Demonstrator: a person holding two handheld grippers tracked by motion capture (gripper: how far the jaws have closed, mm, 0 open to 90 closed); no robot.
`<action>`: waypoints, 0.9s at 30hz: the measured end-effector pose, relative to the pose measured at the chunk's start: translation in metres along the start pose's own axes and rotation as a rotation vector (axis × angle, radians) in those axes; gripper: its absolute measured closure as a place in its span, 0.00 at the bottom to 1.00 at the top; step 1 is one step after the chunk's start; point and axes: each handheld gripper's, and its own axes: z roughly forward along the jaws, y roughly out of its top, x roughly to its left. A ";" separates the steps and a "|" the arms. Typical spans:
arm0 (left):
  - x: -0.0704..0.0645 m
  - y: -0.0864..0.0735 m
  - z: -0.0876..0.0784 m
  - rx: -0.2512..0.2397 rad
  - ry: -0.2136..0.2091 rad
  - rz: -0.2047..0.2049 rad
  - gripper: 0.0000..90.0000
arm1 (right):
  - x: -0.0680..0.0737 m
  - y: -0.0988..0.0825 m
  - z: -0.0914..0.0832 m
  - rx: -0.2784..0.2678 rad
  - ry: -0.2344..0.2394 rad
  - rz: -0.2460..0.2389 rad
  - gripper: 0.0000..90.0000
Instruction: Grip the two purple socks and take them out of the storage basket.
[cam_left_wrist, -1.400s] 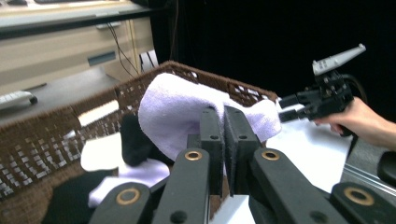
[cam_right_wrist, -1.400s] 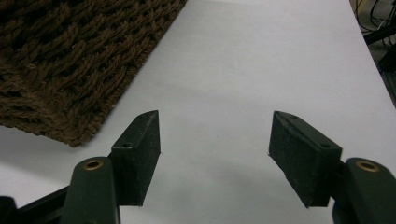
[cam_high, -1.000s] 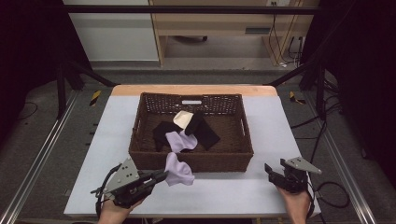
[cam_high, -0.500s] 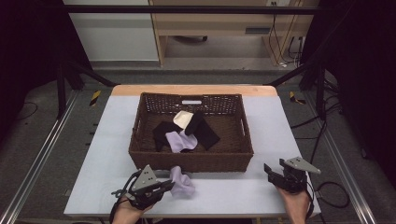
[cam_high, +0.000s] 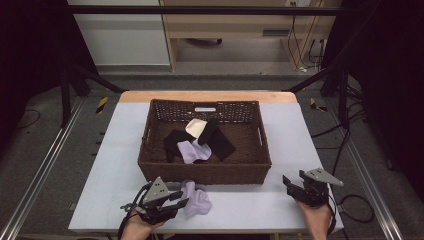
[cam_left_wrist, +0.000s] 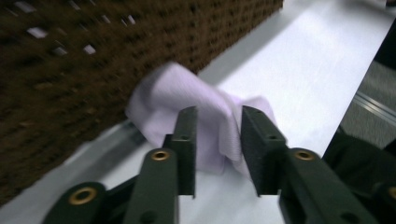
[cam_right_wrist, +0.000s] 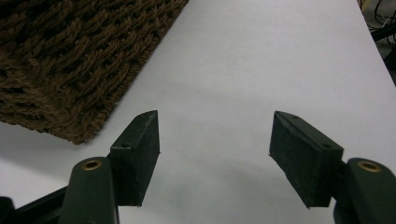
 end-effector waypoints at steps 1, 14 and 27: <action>0.001 0.004 -0.007 -0.032 0.004 -0.010 0.69 | 0.000 0.000 0.000 0.001 0.004 0.008 0.37; 0.018 0.046 -0.048 -0.197 0.096 -0.017 0.65 | -0.004 0.001 -0.002 -0.015 -0.002 0.021 0.42; 0.050 0.117 -0.041 -0.207 0.201 0.022 0.59 | -0.004 0.001 -0.001 -0.021 -0.002 0.020 0.45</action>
